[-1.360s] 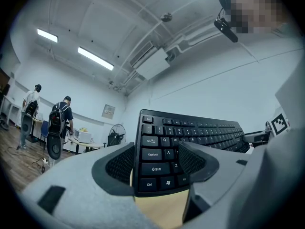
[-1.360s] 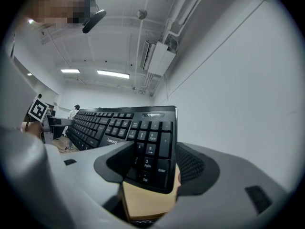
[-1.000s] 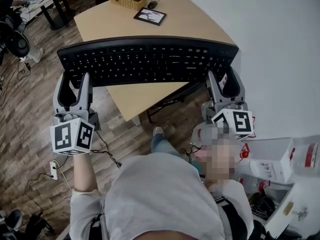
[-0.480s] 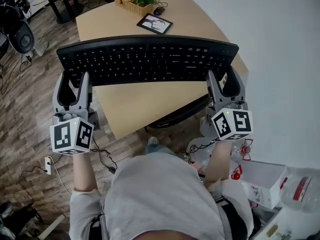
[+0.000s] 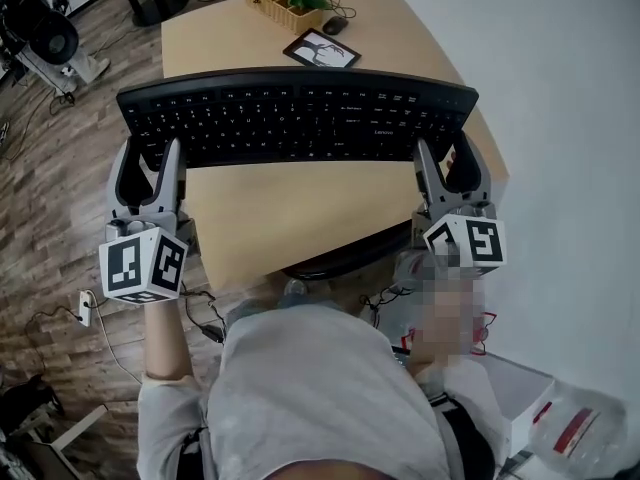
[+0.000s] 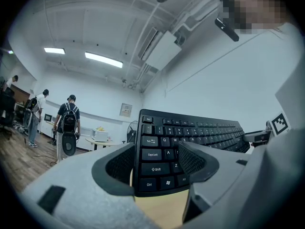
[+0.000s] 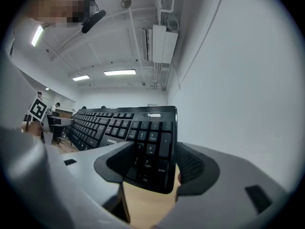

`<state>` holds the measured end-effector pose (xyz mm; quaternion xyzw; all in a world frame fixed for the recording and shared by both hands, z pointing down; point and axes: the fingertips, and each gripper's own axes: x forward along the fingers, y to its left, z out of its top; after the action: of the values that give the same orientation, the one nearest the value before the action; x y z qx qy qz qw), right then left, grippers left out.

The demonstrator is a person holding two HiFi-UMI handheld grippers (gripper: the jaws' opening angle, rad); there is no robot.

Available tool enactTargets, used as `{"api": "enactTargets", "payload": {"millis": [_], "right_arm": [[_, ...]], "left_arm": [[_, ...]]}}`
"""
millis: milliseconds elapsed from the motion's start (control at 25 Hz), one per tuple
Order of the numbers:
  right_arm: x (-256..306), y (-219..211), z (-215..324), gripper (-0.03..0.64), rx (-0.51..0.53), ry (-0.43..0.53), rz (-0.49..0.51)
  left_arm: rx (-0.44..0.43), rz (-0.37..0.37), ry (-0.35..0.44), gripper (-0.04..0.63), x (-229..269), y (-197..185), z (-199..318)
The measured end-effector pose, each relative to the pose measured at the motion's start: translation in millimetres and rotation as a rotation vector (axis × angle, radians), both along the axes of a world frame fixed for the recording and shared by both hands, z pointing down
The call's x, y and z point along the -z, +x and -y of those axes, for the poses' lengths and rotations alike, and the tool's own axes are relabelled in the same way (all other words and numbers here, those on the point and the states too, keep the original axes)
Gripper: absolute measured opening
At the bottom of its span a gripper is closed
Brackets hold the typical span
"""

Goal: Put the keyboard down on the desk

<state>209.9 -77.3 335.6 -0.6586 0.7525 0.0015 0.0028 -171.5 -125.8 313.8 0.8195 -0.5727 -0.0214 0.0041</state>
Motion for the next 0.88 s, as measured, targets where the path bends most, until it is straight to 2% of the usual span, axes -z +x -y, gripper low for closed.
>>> {"api": "enactTargets", "payload": {"millis": [80,320,880], "right_arm": [[5.2,-2.2,-5.0,0.255,0.004,0.031,0.003],[24.0,-9.3,-17.1,0.256,0.022,-0.004,0.005],[-22.6,2.0,11.1,0.255,0.041,-0.167,0.024]], "left_arm": [[0.005,0.003,0.030,0.284,7.4,-2.4,-7.8],[0.023,0.004,-0.006,0.284,25.2,-10.2,-25.9],[0.049,0.022,-0.195,0.284,-23.7,0.3,-1.0]]}}
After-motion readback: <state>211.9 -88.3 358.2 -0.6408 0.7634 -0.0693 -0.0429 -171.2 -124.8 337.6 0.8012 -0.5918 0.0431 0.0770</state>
